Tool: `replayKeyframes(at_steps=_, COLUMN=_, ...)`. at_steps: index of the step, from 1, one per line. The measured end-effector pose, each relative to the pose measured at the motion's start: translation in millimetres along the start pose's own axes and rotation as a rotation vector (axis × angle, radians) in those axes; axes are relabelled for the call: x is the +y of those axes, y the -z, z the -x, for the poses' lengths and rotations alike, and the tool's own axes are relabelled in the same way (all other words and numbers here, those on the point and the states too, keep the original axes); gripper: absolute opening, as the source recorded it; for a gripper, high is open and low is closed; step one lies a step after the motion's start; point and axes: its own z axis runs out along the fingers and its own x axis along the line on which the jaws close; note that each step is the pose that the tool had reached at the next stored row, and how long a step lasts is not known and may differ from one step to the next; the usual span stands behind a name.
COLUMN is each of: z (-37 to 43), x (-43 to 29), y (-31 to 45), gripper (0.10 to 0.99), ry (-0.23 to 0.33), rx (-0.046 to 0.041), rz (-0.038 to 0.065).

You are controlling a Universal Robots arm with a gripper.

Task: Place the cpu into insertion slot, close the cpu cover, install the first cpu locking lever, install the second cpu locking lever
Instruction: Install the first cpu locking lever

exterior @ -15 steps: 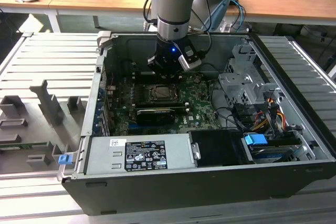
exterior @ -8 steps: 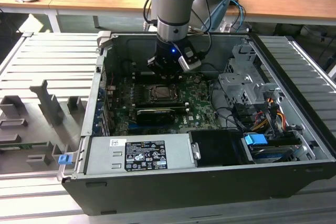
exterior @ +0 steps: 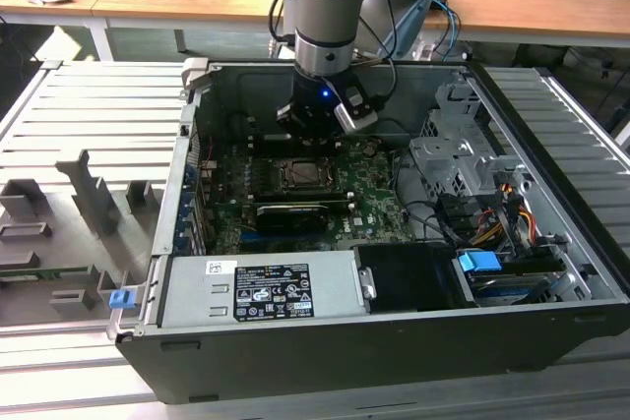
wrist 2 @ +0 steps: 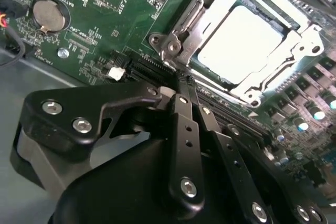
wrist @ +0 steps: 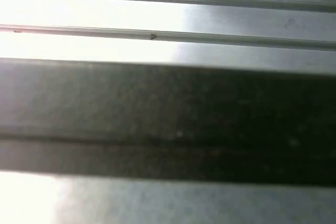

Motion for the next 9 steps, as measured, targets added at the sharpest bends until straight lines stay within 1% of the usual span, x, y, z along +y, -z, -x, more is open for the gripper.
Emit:
replayKeyframes(at_steps=2, z=0.1, x=0.4, y=4.1, gripper=0.106, ry=0.000, rx=0.0003, rz=-0.001)
replayKeyframes(at_steps=4, z=0.0, x=0.3, y=4.2, gripper=0.106, ry=0.000, rx=0.0000, rz=-0.001)
replayKeyframes(at_steps=9, z=-0.1, x=-2.5, y=4.6, gripper=0.106, ry=0.000, rx=0.0002, rz=-0.002)
